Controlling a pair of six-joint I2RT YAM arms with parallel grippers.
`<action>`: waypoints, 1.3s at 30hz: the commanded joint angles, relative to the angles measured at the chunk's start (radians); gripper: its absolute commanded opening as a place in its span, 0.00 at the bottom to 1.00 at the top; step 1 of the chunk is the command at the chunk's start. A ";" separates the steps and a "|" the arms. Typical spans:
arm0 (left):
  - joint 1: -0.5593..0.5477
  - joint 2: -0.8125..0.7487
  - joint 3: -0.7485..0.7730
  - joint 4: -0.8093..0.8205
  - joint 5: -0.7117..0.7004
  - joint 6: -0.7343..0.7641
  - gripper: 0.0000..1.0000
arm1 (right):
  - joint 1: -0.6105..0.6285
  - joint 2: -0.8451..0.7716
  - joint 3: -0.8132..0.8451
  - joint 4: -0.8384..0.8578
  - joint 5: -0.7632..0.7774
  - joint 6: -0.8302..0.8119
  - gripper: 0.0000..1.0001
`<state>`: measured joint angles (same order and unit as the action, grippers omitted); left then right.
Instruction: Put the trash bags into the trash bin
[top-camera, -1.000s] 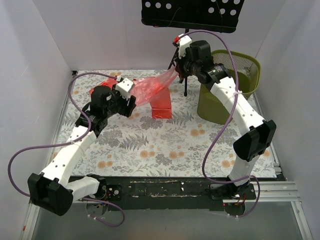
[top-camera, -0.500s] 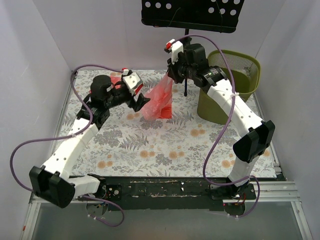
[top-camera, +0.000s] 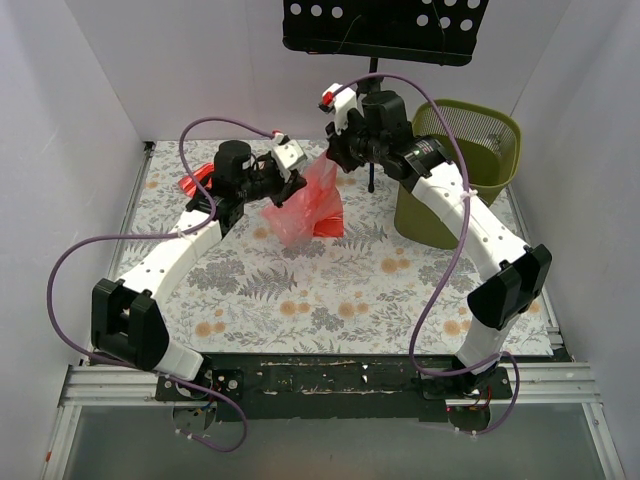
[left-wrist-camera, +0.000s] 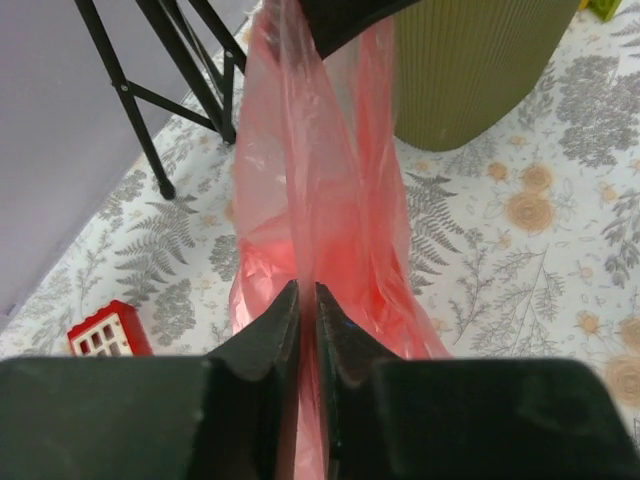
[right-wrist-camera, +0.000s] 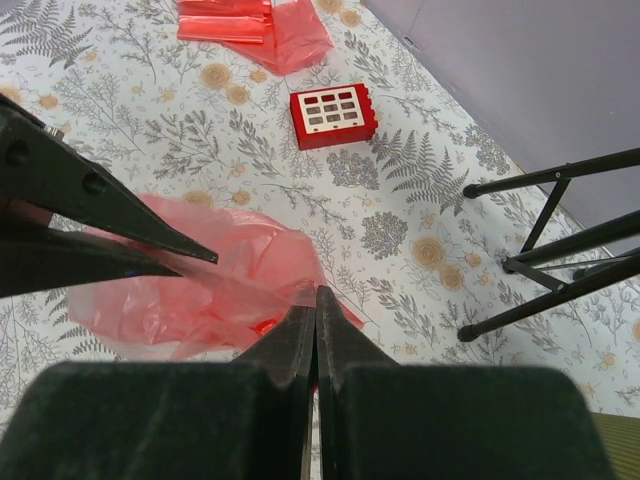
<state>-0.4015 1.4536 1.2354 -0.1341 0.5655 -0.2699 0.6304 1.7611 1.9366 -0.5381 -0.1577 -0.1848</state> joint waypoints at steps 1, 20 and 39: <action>-0.003 0.022 0.068 -0.008 -0.067 0.000 0.00 | 0.000 -0.060 -0.021 0.018 0.032 -0.030 0.01; 0.026 -0.007 0.386 -0.171 -0.358 -0.581 0.00 | 0.048 0.216 0.208 0.079 0.339 0.154 0.61; 0.107 -0.234 0.093 -0.055 -0.664 -0.258 0.00 | -0.032 0.037 -0.082 0.147 0.458 -0.157 0.57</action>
<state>-0.3344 1.2854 1.3460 -0.2554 0.0181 -0.5980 0.6571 1.8812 1.9160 -0.4122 0.2337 -0.2375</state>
